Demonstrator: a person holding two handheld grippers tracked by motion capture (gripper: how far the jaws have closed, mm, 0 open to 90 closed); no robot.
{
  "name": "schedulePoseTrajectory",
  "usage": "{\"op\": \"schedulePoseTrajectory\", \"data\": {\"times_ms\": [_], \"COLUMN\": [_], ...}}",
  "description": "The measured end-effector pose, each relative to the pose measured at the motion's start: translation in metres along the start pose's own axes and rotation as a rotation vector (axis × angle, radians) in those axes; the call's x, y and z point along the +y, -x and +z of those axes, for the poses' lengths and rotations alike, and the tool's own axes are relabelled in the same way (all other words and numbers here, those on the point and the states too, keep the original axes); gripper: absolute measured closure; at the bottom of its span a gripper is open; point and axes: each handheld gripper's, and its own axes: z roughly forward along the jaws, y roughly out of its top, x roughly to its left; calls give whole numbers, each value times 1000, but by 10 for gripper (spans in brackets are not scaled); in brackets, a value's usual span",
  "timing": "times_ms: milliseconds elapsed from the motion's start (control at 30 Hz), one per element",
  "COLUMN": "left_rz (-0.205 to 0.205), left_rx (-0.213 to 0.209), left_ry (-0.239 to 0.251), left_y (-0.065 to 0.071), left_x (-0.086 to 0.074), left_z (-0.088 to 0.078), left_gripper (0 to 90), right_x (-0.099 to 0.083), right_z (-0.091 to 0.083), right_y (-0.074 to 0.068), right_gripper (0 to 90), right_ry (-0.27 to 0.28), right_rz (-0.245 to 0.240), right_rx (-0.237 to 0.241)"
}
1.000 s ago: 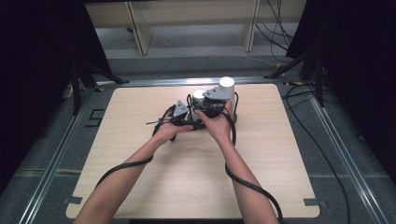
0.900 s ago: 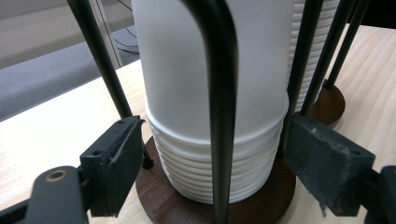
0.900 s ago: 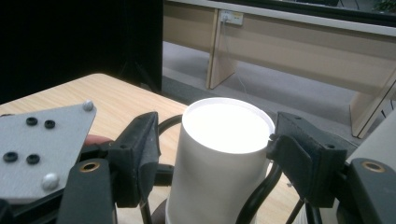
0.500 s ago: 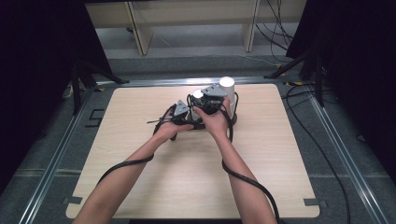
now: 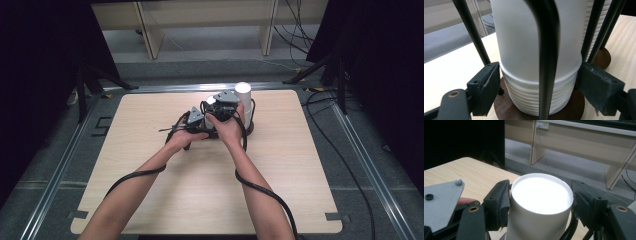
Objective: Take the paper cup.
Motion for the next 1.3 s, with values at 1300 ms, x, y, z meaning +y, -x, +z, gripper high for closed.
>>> {"op": "schedulePoseTrajectory", "data": {"times_ms": [1300], "left_rz": [20], "left_rx": [-12], "left_ry": [1], "left_y": [0], "left_x": [0], "left_z": [0], "left_gripper": [203], "right_x": [5], "right_z": [-3], "right_y": [-3], "right_gripper": [365], "right_ry": [19], "right_rz": [30], "right_rx": [-13]}}
